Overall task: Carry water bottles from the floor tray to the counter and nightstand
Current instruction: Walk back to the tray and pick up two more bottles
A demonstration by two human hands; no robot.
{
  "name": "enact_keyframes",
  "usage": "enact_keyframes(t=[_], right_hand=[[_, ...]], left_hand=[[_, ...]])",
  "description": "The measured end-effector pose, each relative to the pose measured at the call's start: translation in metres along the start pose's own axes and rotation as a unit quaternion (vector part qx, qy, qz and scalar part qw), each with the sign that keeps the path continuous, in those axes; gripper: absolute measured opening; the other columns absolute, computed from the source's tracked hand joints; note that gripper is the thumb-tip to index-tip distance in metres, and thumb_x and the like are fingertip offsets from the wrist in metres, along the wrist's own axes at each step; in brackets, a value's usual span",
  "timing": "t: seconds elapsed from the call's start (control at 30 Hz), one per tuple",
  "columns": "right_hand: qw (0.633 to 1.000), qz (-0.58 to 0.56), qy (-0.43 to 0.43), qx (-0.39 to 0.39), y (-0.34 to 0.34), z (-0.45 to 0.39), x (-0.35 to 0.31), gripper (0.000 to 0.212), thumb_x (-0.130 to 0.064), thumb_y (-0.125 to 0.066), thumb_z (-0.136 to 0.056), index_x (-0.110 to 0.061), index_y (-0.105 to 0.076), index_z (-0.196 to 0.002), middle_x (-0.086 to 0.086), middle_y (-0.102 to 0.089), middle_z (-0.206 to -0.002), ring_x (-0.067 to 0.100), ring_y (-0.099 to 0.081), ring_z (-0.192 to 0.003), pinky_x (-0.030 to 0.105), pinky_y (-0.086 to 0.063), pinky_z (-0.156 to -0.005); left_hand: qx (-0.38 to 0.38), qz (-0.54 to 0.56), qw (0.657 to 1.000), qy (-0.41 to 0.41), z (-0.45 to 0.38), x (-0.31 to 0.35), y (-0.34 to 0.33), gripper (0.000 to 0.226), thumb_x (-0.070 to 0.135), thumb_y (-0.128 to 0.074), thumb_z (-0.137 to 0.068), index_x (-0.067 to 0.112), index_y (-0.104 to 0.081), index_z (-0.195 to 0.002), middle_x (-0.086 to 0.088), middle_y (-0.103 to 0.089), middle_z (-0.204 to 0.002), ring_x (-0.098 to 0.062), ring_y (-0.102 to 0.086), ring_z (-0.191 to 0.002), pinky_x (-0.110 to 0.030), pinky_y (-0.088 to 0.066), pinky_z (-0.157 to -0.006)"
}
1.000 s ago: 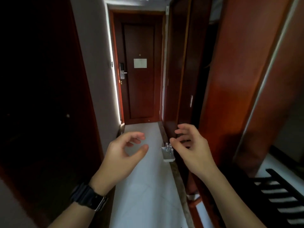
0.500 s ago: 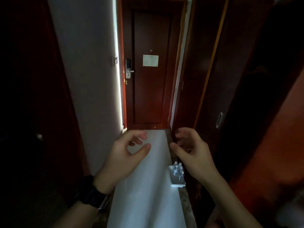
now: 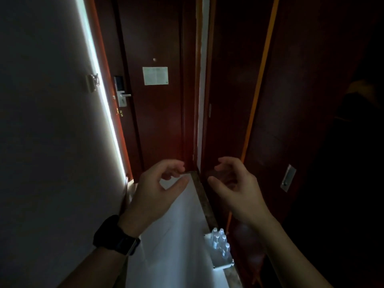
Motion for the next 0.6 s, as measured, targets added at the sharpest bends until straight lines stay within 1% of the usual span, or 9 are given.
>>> enact_keyframes(t=[0.07,0.13,0.2,0.27,0.37,0.43,0.5,0.53,0.6], right_hand=[[1.000,-0.005,-0.007,0.006,-0.011,-0.043,0.032,0.043,-0.028,-0.077,-0.079,-0.030,-0.060,-0.118,-0.012,-0.068,-0.104,0.008,-0.067,-0.088,0.022,-0.054,-0.076],[1.000,-0.017,-0.008,0.016,-0.023,-0.090,0.065,0.042,-0.026,-0.078,-0.079,-0.029,-0.060,-0.118,-0.011,-0.068,-0.103,0.009,-0.067,-0.086,0.022,-0.055,-0.075],[0.999,-0.027,-0.010,0.020,-0.035,-0.139,0.097,0.044,-0.024,-0.078,-0.079,-0.027,-0.060,-0.119,-0.011,-0.067,-0.103,0.011,-0.066,-0.083,0.026,-0.056,-0.075],[0.999,-0.030,-0.012,0.019,-0.046,-0.189,0.121,0.046,-0.026,-0.077,-0.079,-0.026,-0.059,-0.122,-0.012,-0.067,-0.104,0.010,-0.066,-0.084,0.030,-0.057,-0.077],[1.000,-0.018,-0.015,0.010,-0.054,-0.262,0.145,0.048,-0.031,-0.075,-0.079,-0.029,-0.057,-0.123,-0.015,-0.065,-0.105,0.006,-0.065,-0.087,0.030,-0.058,-0.077],[1.000,-0.017,-0.014,0.014,-0.054,-0.302,0.158,0.046,-0.031,-0.075,-0.078,-0.031,-0.058,-0.121,-0.015,-0.066,-0.103,0.005,-0.066,-0.088,0.026,-0.057,-0.077],[0.999,-0.016,-0.013,0.024,-0.050,-0.335,0.177,0.044,-0.029,-0.076,-0.078,-0.034,-0.057,-0.117,-0.013,-0.067,-0.103,0.006,-0.066,-0.088,0.024,-0.056,-0.076],[0.999,-0.015,-0.017,0.030,-0.047,-0.345,0.185,0.044,-0.029,-0.077,-0.078,-0.036,-0.057,-0.116,-0.012,-0.067,-0.103,0.008,-0.066,-0.087,0.025,-0.056,-0.076],[0.997,-0.006,-0.039,0.062,-0.043,-0.370,0.213,0.045,-0.041,-0.075,-0.072,-0.041,-0.056,-0.113,-0.012,-0.067,-0.103,0.011,-0.067,-0.086,0.030,-0.057,-0.075]], left_hand=[[-0.002,0.005,1.000,0.005,-0.037,-0.037,-0.017,0.023,0.025,-0.072,-0.077,0.022,-0.070,-0.100,0.012,-0.072,-0.095,-0.007,-0.068,-0.082,-0.019,-0.050,-0.076],[-0.007,0.012,1.000,0.005,-0.075,-0.072,-0.036,0.026,0.032,-0.070,-0.076,0.020,-0.071,-0.099,0.012,-0.072,-0.094,-0.005,-0.068,-0.082,-0.012,-0.048,-0.075],[-0.014,0.023,1.000,0.016,-0.116,-0.106,-0.054,0.028,0.038,-0.067,-0.075,0.022,-0.071,-0.098,0.010,-0.072,-0.095,-0.006,-0.068,-0.084,-0.013,-0.050,-0.077],[-0.012,0.034,0.999,0.024,-0.162,-0.135,-0.068,0.028,0.038,-0.067,-0.074,0.023,-0.071,-0.098,0.008,-0.073,-0.095,-0.005,-0.069,-0.084,-0.015,-0.051,-0.077],[-0.011,0.030,0.999,0.017,-0.227,-0.170,-0.082,0.027,0.037,-0.068,-0.075,0.022,-0.070,-0.099,0.009,-0.073,-0.099,-0.001,-0.069,-0.085,-0.012,-0.050,-0.076],[-0.022,0.026,0.999,0.012,-0.266,-0.188,-0.092,0.020,0.029,-0.071,-0.077,0.028,-0.068,-0.098,0.014,-0.072,-0.099,0.002,-0.068,-0.085,-0.009,-0.049,-0.076],[-0.039,0.022,0.999,0.003,-0.300,-0.210,-0.108,0.022,0.018,-0.072,-0.079,0.031,-0.067,-0.097,0.021,-0.071,-0.096,0.005,-0.067,-0.085,-0.007,-0.048,-0.075],[-0.048,0.023,0.999,0.006,-0.312,-0.218,-0.114,0.023,0.018,-0.071,-0.079,0.031,-0.067,-0.097,0.022,-0.071,-0.095,0.005,-0.067,-0.085,-0.008,-0.049,-0.075],[-0.070,0.049,0.996,0.014,-0.341,-0.245,-0.135,0.019,0.027,-0.071,-0.079,0.027,-0.069,-0.098,0.016,-0.072,-0.094,0.000,-0.069,-0.084,-0.016,-0.054,-0.074]])
Point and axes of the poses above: each hand's wrist, its own z-axis away from the middle knuckle, its own y-axis out of the back of the hand, x = y × z, the point moved 4 cm from there along -z, towards the middle knuckle
